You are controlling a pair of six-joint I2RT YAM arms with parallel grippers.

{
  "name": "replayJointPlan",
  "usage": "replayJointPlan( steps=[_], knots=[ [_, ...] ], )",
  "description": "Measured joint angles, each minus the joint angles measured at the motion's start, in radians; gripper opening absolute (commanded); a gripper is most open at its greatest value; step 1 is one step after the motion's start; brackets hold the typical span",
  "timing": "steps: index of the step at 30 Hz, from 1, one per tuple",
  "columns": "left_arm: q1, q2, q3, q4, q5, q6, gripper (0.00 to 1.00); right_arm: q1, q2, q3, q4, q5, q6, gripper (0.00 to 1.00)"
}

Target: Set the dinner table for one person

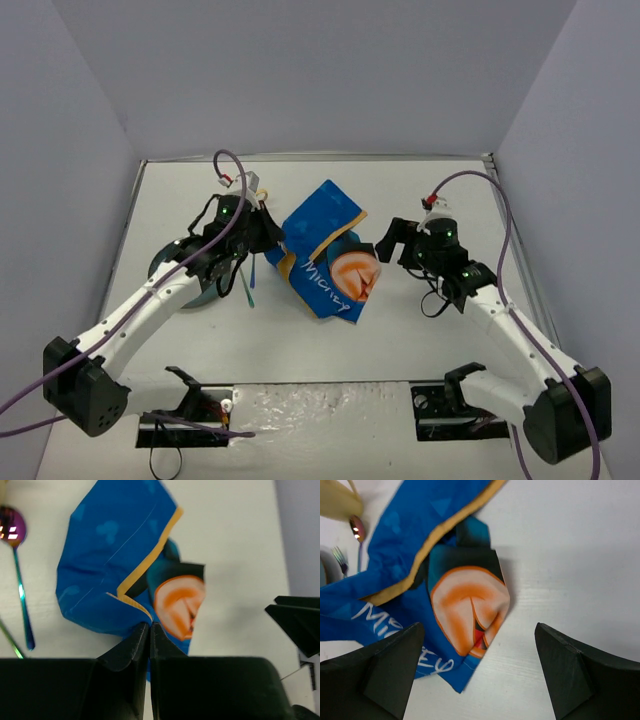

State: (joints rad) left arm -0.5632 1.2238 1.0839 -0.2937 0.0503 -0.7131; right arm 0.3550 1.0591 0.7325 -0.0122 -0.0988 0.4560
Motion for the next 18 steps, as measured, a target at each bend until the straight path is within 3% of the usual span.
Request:
replayJointPlan(
  steps=[4,10,18],
  knots=[
    [0.000,-0.002,-0.084,-0.028,-0.015,0.011,0.00,0.002,0.083,-0.052,-0.009,-0.022,0.033,0.83],
    [0.000,-0.052,-0.093,-0.069,-0.066,0.055,0.00,0.039,0.175,-0.110,-0.001,-0.021,0.067,0.80],
    [0.002,-0.071,-0.096,-0.078,-0.100,0.084,0.00,0.071,0.327,-0.113,0.083,-0.022,0.085,0.63]
  ],
)
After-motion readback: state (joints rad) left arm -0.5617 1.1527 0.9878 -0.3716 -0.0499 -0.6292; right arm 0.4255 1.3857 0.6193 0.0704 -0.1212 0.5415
